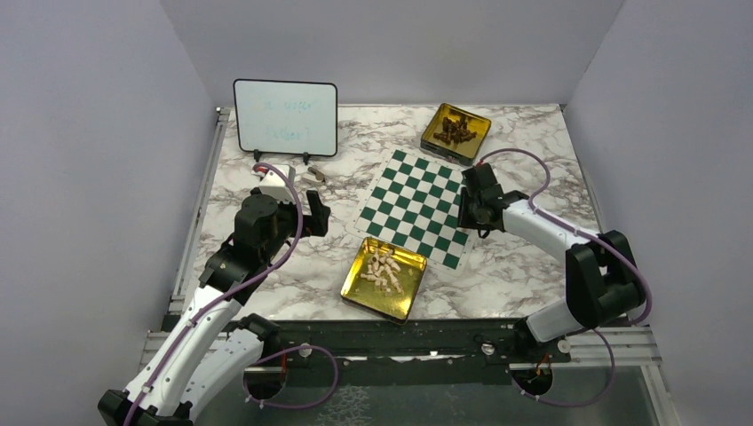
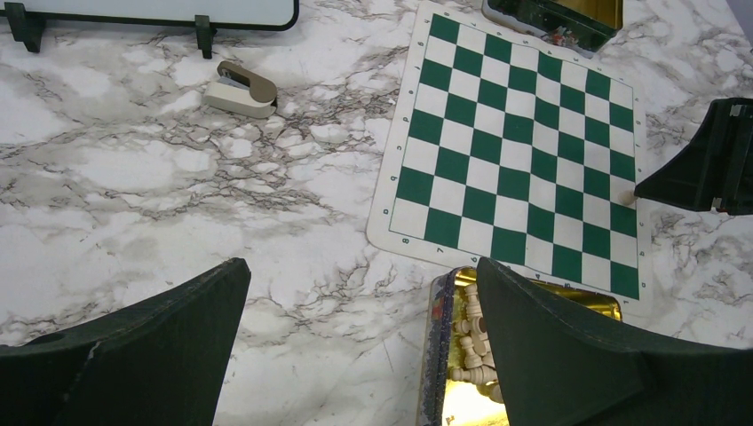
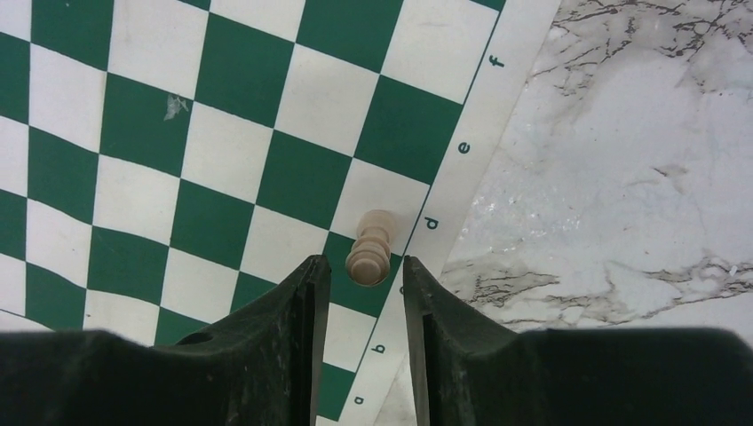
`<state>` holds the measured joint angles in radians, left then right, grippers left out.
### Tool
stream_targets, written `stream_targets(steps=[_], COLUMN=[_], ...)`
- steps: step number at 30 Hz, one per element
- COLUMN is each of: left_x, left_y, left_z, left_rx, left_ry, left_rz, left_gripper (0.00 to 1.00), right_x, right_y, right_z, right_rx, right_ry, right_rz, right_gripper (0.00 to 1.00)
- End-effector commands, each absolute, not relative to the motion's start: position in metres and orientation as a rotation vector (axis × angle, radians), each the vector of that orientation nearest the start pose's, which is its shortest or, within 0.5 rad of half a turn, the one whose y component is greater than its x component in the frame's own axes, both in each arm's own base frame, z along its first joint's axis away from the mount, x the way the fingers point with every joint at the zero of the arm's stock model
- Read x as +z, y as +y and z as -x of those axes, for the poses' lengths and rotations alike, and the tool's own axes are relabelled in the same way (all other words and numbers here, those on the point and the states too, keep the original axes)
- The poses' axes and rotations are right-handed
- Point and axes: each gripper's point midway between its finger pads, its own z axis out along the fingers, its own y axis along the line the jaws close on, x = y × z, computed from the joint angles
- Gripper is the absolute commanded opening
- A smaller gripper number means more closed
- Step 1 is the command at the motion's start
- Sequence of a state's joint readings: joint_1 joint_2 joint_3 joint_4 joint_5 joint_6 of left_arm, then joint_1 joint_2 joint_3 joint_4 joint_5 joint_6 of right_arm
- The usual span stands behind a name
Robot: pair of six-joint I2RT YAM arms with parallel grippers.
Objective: Set up the chess pieces on the board
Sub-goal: Place the chess piece on the chessboard.
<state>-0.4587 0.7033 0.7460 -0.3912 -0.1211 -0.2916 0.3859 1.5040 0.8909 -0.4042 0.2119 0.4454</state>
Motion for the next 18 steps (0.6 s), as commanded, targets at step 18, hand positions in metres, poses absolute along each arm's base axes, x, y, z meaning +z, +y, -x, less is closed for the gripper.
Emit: stream_targets(steps=[18], left_x=[0.245], left_y=[-0.13], left_z=[-0.251], left_rx=[-0.497], left_ry=[1.898], left_rz=[-0.087], left_gripper=[0.99], right_x=[0.141], right_y=[0.147], right_z=[-0.301], right_rx=[0.41], right_ry=[2.456], right_rz=[-0.002], right_gripper=[0.52])
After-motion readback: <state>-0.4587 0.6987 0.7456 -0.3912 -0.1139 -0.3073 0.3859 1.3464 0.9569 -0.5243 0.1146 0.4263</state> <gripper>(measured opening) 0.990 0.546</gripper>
